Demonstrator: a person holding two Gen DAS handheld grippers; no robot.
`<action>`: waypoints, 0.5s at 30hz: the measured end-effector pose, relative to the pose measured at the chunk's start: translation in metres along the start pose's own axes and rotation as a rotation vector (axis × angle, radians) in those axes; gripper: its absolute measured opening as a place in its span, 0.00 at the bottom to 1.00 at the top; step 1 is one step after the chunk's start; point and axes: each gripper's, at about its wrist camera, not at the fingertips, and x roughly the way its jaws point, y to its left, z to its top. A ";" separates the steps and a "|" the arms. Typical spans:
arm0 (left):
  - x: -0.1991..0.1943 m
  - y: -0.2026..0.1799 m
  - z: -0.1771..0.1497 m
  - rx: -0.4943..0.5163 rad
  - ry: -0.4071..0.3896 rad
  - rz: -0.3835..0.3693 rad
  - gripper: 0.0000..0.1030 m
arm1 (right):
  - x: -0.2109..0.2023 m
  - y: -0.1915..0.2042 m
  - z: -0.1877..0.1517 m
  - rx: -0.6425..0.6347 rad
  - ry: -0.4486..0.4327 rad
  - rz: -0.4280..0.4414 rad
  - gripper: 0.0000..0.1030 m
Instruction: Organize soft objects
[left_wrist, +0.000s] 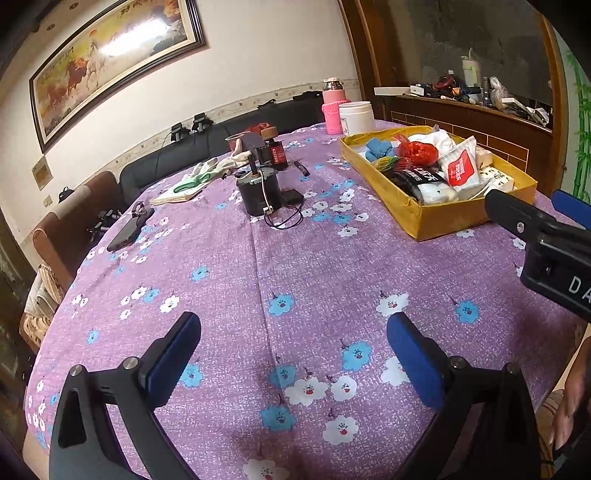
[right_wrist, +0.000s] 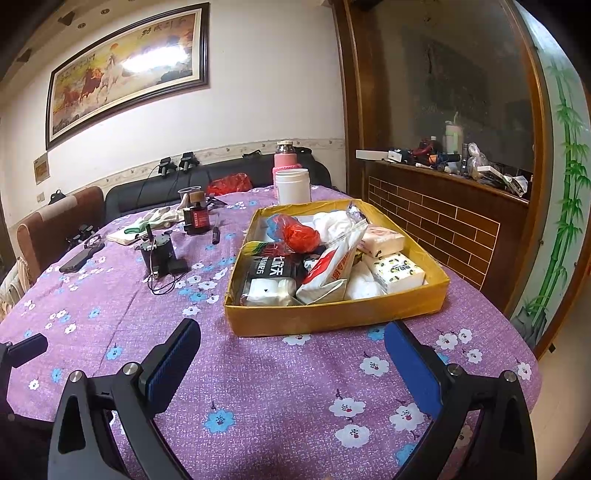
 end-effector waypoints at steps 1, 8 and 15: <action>-0.001 0.000 0.000 0.001 0.000 -0.002 0.98 | 0.000 0.000 0.000 -0.001 0.001 0.000 0.98; 0.000 -0.001 -0.001 0.008 -0.003 -0.002 0.98 | 0.002 -0.001 0.000 0.002 0.006 0.002 0.98; -0.001 -0.002 -0.001 0.012 -0.004 0.001 0.98 | 0.002 -0.002 -0.001 0.003 0.007 0.005 0.98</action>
